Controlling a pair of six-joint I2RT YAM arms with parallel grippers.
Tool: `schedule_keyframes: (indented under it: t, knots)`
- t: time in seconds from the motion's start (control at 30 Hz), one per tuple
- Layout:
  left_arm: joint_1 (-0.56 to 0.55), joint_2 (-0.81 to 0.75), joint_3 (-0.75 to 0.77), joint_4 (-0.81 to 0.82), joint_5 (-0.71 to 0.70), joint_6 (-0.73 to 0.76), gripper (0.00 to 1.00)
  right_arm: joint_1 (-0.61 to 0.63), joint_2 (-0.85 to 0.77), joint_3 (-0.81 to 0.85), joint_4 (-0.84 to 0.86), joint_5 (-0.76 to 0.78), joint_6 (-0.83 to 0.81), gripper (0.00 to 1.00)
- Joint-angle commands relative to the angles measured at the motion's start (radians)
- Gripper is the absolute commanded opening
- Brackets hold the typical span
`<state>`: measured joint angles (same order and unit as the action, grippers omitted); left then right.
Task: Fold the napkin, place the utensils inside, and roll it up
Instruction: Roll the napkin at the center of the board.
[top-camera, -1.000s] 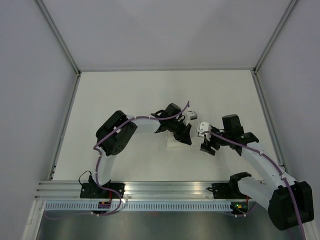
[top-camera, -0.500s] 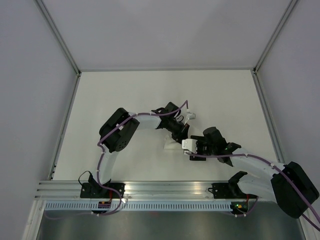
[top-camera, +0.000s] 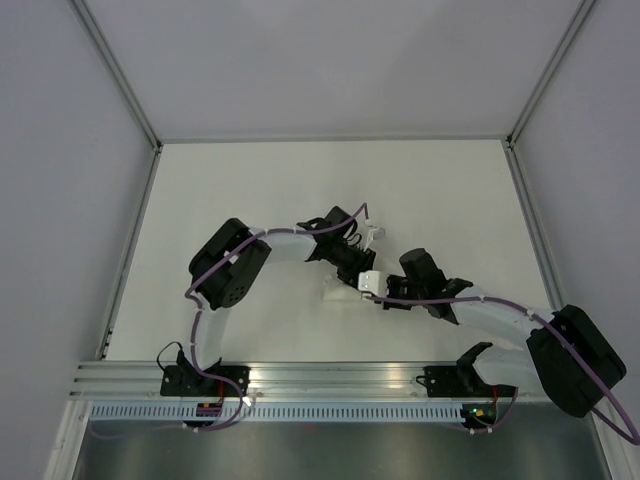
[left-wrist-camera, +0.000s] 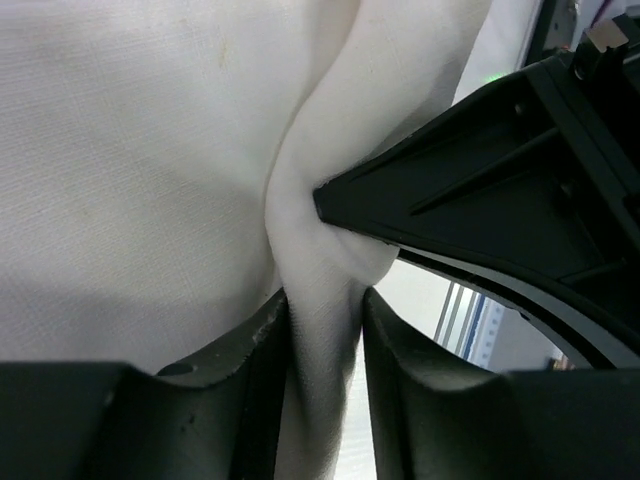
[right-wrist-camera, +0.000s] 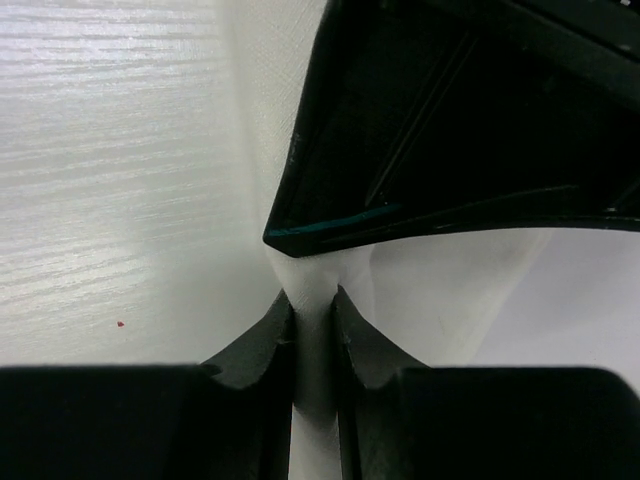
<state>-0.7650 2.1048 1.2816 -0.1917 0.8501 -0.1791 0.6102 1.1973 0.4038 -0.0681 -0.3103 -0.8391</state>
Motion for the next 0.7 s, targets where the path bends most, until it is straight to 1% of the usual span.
schedule_keyframes:
  t: [0.0, 0.03, 0.1, 0.13, 0.3, 0.47, 0.53, 0.57, 0.63, 0.67]
  knots:
    - [0.027, -0.025, -0.077, -0.021, -0.218, -0.094, 0.43, -0.035, 0.039, 0.049, -0.079, -0.024, 0.021, 0.11]
    - [0.035, -0.069, -0.1, 0.009, -0.221, -0.126, 0.43, -0.044, 0.051, 0.056, -0.09, -0.047, 0.02, 0.11]
    - [0.05, -0.107, -0.125, 0.063, -0.22, -0.151, 0.44, -0.079, 0.064, 0.079, -0.124, -0.078, 0.008, 0.11]
    - [0.052, -0.15, -0.145, 0.098, -0.238, -0.163, 0.44, -0.09, 0.083, 0.089, -0.139, -0.107, 0.0, 0.11]
    - [0.056, -0.264, -0.229, 0.178, -0.368, -0.148, 0.46, -0.159, 0.192, 0.196, -0.291, -0.2, -0.057, 0.11]
    - [0.056, -0.435, -0.366, 0.368, -0.497, -0.151, 0.48, -0.194, 0.298, 0.299, -0.413, -0.263, -0.1, 0.1]
    - [0.055, -0.483, -0.432, 0.418, -0.54, -0.135, 0.49, -0.201, 0.353, 0.346, -0.467, -0.285, -0.121, 0.1]
    - [0.055, -0.529, -0.456, 0.47, -0.569, -0.131, 0.5, -0.204, 0.373, 0.365, -0.482, -0.289, -0.124, 0.11]
    - [0.049, -0.572, -0.537, 0.541, -0.594, -0.097, 0.5, -0.207, 0.438, 0.421, -0.542, -0.314, -0.149, 0.1]
    - [0.033, -0.595, -0.565, 0.613, -0.636, -0.08, 0.5, -0.214, 0.459, 0.438, -0.558, -0.323, -0.153, 0.1]
